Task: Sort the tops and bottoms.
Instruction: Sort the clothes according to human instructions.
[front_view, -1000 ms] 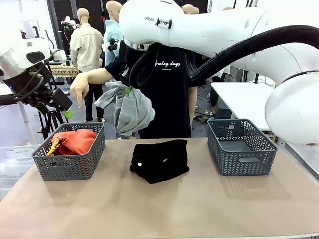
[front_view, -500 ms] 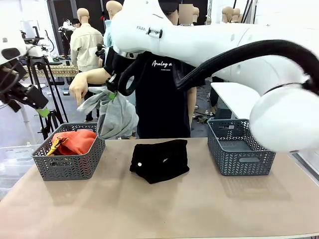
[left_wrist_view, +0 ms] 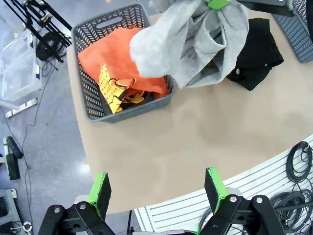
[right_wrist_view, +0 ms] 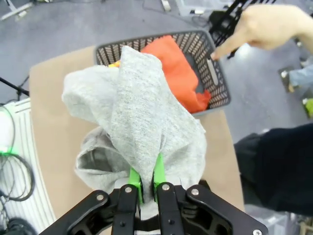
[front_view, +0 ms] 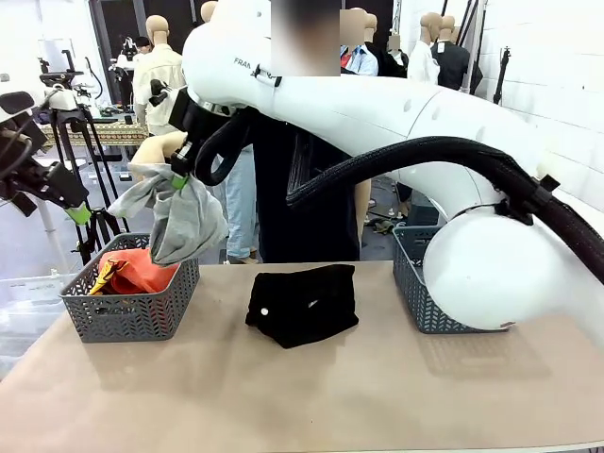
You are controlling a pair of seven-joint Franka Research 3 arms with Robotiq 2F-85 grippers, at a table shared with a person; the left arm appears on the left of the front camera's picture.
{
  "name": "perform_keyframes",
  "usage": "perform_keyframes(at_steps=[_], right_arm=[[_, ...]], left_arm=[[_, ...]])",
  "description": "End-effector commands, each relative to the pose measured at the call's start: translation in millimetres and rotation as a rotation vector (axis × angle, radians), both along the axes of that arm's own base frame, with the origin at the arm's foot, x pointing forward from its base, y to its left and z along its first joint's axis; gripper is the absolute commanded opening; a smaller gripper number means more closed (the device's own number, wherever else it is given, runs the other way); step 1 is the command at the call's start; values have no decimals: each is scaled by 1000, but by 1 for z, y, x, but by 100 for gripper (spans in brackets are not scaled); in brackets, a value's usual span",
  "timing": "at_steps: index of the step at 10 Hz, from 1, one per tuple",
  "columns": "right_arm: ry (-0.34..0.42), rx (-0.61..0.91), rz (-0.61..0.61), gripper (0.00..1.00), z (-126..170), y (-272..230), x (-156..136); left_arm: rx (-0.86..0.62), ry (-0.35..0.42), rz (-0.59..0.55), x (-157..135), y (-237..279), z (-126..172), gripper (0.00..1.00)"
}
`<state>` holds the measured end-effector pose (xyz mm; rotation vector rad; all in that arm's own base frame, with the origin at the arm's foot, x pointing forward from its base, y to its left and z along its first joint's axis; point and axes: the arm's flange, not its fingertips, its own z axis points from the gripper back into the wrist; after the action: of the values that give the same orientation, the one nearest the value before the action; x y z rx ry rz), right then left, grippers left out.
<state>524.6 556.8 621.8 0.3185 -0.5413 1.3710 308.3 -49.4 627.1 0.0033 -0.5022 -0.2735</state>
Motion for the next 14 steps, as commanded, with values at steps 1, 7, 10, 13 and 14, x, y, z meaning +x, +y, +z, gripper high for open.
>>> perform_keyframes(at_steps=[1,7,10,13,14], right_arm=[[-37,70,62,0,71,89,79],[-20,24,20,0,7,3,-4],[-153,148,39,0,6,36,35],[-162,218,102,0,-12,87,73],[-160,230,124,0,-21,100,80]], left_arm=[[-27,14,8,10,-8,2,100],[-3,9,-2,4,-2,-2,100],[-3,9,-2,4,-2,-2,100],[-3,9,-2,4,-2,-2,100],[-3,9,-2,4,-2,-2,100]])
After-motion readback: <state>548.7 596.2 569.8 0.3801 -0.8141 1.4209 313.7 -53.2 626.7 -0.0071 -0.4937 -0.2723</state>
